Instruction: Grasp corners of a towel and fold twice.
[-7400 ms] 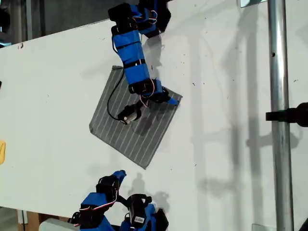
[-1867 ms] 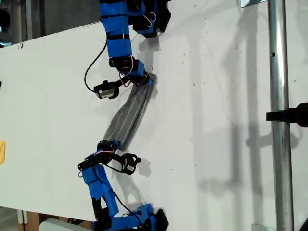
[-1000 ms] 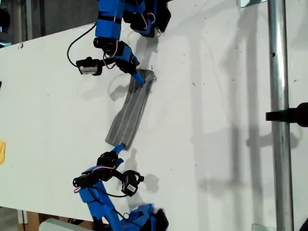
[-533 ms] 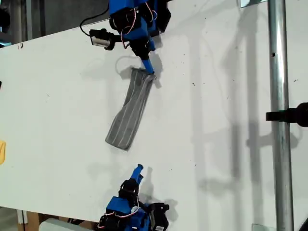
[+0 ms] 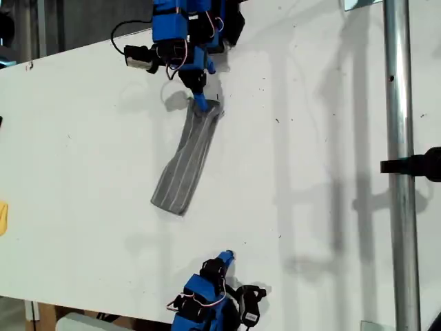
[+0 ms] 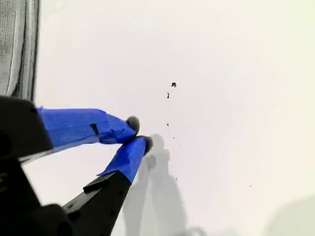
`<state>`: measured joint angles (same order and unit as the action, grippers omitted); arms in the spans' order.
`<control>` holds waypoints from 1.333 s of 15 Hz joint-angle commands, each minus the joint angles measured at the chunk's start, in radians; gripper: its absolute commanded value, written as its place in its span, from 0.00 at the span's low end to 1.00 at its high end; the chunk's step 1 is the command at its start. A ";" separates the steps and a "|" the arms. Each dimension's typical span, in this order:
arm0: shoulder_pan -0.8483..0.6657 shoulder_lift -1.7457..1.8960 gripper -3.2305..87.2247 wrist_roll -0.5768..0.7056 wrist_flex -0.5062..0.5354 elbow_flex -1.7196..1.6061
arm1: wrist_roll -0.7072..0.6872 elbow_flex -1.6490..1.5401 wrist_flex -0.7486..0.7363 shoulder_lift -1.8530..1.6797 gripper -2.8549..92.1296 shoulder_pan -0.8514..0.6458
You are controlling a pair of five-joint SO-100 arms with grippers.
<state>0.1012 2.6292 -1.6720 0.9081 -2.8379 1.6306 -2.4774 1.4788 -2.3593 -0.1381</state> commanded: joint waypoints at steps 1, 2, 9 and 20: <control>0.034 0.018 0.02 -0.020 -0.028 0.003 | -0.094 -0.058 -0.206 0.123 0.53 -0.120; 0.043 0.018 0.01 -0.031 -0.028 -0.005 | -0.120 -0.054 -0.270 0.186 0.53 -0.147; 0.058 0.170 0.01 -0.038 0.011 -0.083 | -0.353 0.209 -0.635 0.597 0.35 -0.293; -0.025 0.848 0.01 0.118 0.222 -0.278 | -0.339 0.160 0.012 -0.175 0.03 -0.221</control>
<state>0.0920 3.4683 -1.5601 1.1597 -3.1048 1.2701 -2.4007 1.4788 -2.5142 -0.3835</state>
